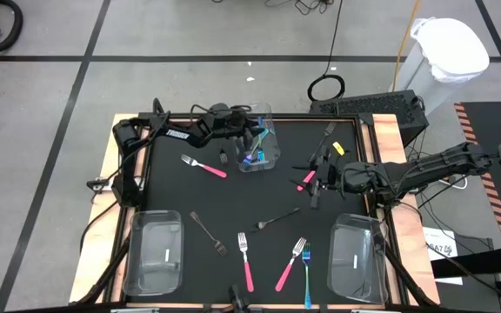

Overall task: Sort silverware by color (type)
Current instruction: Put the blue fork into the top transparent bin

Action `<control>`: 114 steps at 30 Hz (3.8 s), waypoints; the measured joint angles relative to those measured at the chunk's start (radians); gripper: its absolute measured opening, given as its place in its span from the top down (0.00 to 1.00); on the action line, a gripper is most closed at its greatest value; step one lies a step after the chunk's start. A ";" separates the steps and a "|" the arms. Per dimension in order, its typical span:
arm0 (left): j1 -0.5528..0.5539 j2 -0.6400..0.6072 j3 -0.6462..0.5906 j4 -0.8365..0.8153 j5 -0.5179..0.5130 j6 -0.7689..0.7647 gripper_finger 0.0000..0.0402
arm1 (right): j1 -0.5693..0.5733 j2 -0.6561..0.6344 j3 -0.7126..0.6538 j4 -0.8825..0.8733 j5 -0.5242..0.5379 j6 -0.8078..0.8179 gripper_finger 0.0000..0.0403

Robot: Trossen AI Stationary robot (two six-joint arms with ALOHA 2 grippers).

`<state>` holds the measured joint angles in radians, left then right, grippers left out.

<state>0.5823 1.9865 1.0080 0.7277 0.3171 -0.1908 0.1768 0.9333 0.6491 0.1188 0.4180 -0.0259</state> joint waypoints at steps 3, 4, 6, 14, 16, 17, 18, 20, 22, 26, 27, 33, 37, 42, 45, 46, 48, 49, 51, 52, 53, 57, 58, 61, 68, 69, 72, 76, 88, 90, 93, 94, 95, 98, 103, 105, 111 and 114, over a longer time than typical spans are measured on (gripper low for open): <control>-0.008 0.000 0.000 -0.001 -0.016 0.019 0.53 | 0.000 0.000 0.000 -0.003 0.000 0.000 0.55; -0.008 -0.002 0.000 -0.004 -0.016 0.021 0.53 | 0.000 0.000 0.000 -0.003 0.000 0.000 0.55; -0.009 -0.005 0.000 -0.004 -0.017 0.021 0.53 | 0.000 0.000 0.000 -0.004 0.000 0.000 0.55; -0.027 -0.041 0.001 -0.096 -0.116 0.148 0.51 | 0.000 0.000 0.000 -0.006 0.000 0.000 0.55; -0.039 -0.056 0.001 -0.132 -0.180 0.195 0.48 | 0.000 0.000 0.000 -0.007 0.000 0.000 0.55; -0.045 -0.066 0.001 -0.154 -0.209 0.212 0.46 | 0.000 0.000 0.000 -0.008 0.000 0.000 0.55; -0.053 -0.074 0.001 -0.163 -0.234 0.231 0.43 | 0.000 0.000 0.000 -0.008 0.000 0.000 0.55; -0.067 -0.091 0.001 -0.187 -0.281 0.261 0.39 | 0.000 0.000 0.000 -0.008 0.000 -0.001 0.55; -0.081 -0.109 0.001 -0.239 -0.330 0.280 0.35 | 0.000 -0.004 0.000 -0.006 0.000 -0.002 0.55; -0.105 -0.158 0.001 -0.355 -0.429 0.284 0.31 | 0.000 -0.024 0.010 -0.007 0.000 -0.012 0.55; -0.112 -0.172 0.001 -0.380 -0.455 0.285 0.31 | 0.000 -0.030 0.016 -0.005 0.000 -0.014 0.55; -0.176 -0.271 0.001 -0.550 -0.592 0.287 0.31 | 0.002 -0.055 0.050 -0.029 0.000 -0.048 0.55; -0.241 -0.338 0.001 -0.621 -0.639 0.285 0.31 | 0.002 -0.062 0.062 -0.031 0.000 -0.083 0.55; -0.343 -0.415 0.001 -0.627 -0.665 0.274 0.31 | 0.002 -0.073 0.066 -0.034 0.000 -0.099 0.55; -0.402 -0.432 0.001 -0.592 -0.674 0.198 0.31 | 0.002 -0.075 0.066 -0.034 0.000 -0.078 0.55; -0.422 -0.432 0.001 -0.582 -0.674 0.194 0.31 | 0.002 -0.074 0.066 -0.035 -0.001 -0.064 0.55; -0.463 -0.430 0.001 -0.560 -0.674 0.204 0.31 | 0.002 -0.068 0.066 -0.041 -0.002 -0.025 0.55; -0.481 -0.429 0.001 -0.559 -0.674 0.199 0.31 | 0.002 -0.063 0.066 -0.051 -0.003 -0.006 0.55; -0.511 -0.426 0.001 -0.561 -0.674 0.172 0.31 | 0.002 -0.048 0.066 -0.071 -0.004 0.036 0.55; -0.527 -0.427 0.001 -0.561 -0.674 0.158 0.31 | 0.003 -0.039 0.066 -0.087 -0.004 0.059 0.55; -0.542 -0.431 0.001 -0.558 -0.677 0.144 0.31 | 0.005 -0.030 0.066 -0.104 -0.004 0.081 0.55; -0.622 -0.435 0.015 -0.555 -0.687 0.086 0.31 | 0.035 0.021 0.066 -0.168 -0.004 0.185 0.55; -0.647 -0.435 0.015 -0.564 -0.688 0.073 0.31 | 0.048 0.034 0.066 -0.179 -0.004 0.214 0.55; -0.725 -0.434 0.014 -0.595 -0.746 0.031 0.31 | 0.096 0.077 0.066 -0.181 -0.004 0.271 0.55; -0.875 -0.434 0.014 -0.597 -0.931 -0.014 0.31 | 0.221 0.163 0.067 -0.140 -0.003 0.389 0.55; -0.890 -0.434 0.014 -0.593 -0.935 -0.015 0.31 | 0.238 0.175 0.067 -0.141 0.000 0.406 0.55; -0.925 -0.434 0.014 -0.592 -0.936 -0.061 0.31 | 0.289 0.205 0.067 -0.142 0.003 0.453 0.55; -0.964 -0.434 0.014 -0.580 -0.948 -0.116 0.31 | 0.361 0.255 0.095 -0.163 0.077 0.495 0.55; -1.083 -0.434 0.014 -0.563 -1.036 -0.232 0.31 | 0.535 0.492 0.362 -0.479 0.108 0.707 0.55; -1.101 -0.427 0.014 -0.547 -1.053 -0.248 0.31 | 0.552 0.549 0.424 -0.572 0.109 0.764 0.55; -1.127 -0.414 0.013 -0.531 -1.071 -0.249 0.31 | 0.569 0.638 0.524 -0.682 0.105 0.827 0.55; -1.133 -0.408 0.013 -0.515 -1.076 -0.250 0.31 | 0.573 0.667 0.558 -0.711 0.103 0.835 0.55; -1.140 -0.404 0.013 -0.502 -1.077 -0.249 0.31 | 0.577 0.696 0.592 -0.728 0.100 0.839 0.55; -1.160 -0.401 0.013 -0.488 -1.078 -0.250 0.31 | 0.585 0.779 0.682 -0.767 0.051 0.845 0.55; -1.188 -0.401 0.013 -0.465 -1.086 -0.250 0.31 | 0.594 0.905 0.802 -0.823 -0.055 0.875 0.55; -1.196 -0.401 0.013 -0.451 -1.087 -0.249 0.31 | 0.598 0.942 0.839 -0.868 -0.077 0.899 0.55; -1.200 -0.401 0.013 -0.450 -1.088 -0.250 0.31 | 0.609 1.002 0.908 -0.978 -0.082 1.026 0.55; -1.201 -0.401 0.013 -0.452 -1.087 -0.250 0.31 | 0.631 1.021 0.931 -0.978 -0.080 1.096 0.55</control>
<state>-0.6188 1.5860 1.0210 0.2755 -0.7700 -0.4408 0.8082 1.9541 1.5799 -0.8589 0.3382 1.0703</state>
